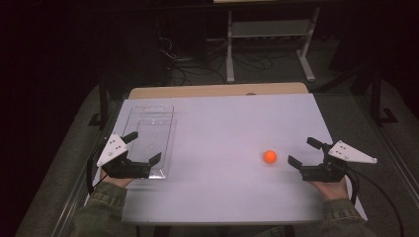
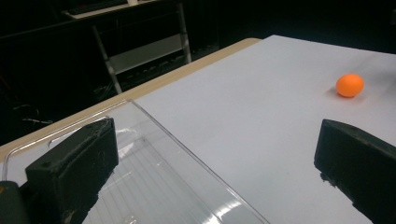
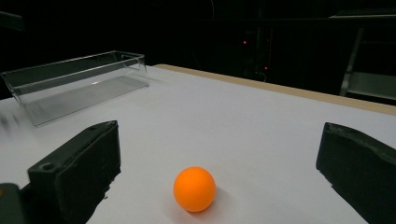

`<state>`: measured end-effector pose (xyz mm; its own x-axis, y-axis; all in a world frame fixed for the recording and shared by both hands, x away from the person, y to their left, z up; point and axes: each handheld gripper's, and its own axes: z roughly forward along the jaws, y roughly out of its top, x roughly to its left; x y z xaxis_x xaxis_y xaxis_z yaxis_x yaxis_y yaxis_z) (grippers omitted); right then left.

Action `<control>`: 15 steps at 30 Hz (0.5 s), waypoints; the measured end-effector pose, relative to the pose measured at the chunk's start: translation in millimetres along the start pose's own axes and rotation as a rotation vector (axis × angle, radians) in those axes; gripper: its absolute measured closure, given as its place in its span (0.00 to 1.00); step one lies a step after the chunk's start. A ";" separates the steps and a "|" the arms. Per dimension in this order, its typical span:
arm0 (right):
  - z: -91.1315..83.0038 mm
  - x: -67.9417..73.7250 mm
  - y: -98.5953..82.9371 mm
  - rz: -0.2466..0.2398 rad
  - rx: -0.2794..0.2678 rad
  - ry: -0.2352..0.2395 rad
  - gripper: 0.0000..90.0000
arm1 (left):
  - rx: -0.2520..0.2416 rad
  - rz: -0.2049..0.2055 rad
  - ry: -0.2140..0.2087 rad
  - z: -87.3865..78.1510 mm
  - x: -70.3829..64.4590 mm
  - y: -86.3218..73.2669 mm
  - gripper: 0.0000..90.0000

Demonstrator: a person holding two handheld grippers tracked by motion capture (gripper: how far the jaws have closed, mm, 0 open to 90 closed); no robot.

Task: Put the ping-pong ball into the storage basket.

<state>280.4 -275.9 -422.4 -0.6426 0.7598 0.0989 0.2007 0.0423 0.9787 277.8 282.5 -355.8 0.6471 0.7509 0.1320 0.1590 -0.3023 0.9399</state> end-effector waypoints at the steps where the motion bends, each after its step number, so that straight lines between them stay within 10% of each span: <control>1: 0.1 0.1 0.0 0.000 0.001 0.000 0.00 | 0.003 0.004 -0.003 0.3 0.3 1.5 0.00; 15: 0.8 1.0 -0.3 -0.006 0.006 0.003 0.00 | 0.031 0.029 -0.011 3.5 -0.2 20.9 0.00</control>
<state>280.3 -274.6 -422.7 -0.6458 0.7578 0.0934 0.2014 0.0512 0.9782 283.6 273.9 -337.3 0.6602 0.7348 0.1557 0.1626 -0.3422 0.9254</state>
